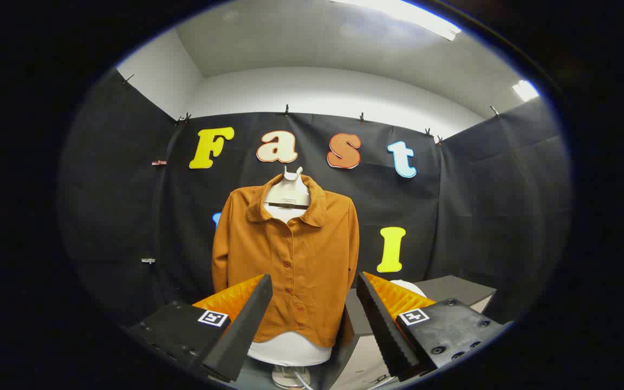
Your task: Iron the clothes twice with a garment steamer, once on the left side and once on the right side.
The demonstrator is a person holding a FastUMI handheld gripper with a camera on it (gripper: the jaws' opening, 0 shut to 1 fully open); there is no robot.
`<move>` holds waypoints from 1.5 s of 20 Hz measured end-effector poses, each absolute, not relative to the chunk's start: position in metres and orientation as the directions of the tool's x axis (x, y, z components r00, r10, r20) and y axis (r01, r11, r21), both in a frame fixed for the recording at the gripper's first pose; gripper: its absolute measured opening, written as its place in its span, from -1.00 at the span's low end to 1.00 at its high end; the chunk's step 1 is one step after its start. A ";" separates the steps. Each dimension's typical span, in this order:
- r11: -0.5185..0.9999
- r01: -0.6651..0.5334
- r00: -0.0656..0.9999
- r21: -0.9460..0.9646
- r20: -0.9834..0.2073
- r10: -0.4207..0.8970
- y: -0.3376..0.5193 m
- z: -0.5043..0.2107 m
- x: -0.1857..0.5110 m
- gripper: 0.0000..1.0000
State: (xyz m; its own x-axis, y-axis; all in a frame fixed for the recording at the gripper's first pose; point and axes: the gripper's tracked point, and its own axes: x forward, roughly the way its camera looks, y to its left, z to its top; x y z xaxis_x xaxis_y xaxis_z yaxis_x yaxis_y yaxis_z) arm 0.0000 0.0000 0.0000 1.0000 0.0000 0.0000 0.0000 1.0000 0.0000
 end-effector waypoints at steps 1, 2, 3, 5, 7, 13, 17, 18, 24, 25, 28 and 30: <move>1.000 0.005 1.000 -0.001 0.000 -0.005 -0.001 0.001 0.000 0.97; 1.000 0.005 1.000 0.000 -0.002 -0.005 -0.001 0.000 0.000 0.97; 1.000 0.006 1.000 0.002 -0.005 -0.006 0.001 -0.001 -0.001 0.97; 1.000 0.003 1.000 0.007 -0.010 -0.003 0.003 -0.002 -0.002 0.96; 1.000 0.006 1.000 0.004 -0.011 -0.006 0.004 -0.001 -0.003 0.96; 1.000 0.004 1.000 -0.001 -0.006 -0.004 0.011 0.002 -0.005 0.96; 1.000 0.007 1.000 0.002 -0.011 -0.007 0.014 0.001 -0.005 0.96; 1.000 0.009 1.000 0.004 -0.013 -0.009 0.014 0.000 -0.006 0.96; 0.999 0.033 0.999 -0.005 -0.018 -0.033 0.020 0.000 -0.009 0.97; 0.999 0.038 0.999 -0.006 -0.018 -0.038 0.021 0.000 -0.008 0.97; 0.998 0.056 0.998 -0.008 -0.029 -0.056 0.025 -0.003 -0.009 0.97; 0.997 0.073 0.997 -0.004 -0.037 -0.073 0.027 -0.007 -0.010 0.97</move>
State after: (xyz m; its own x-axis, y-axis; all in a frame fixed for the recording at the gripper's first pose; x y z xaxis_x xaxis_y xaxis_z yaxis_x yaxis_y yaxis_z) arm -0.0103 0.0273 -0.0067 0.9966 -0.0729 -0.0373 0.0728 0.9973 -0.0045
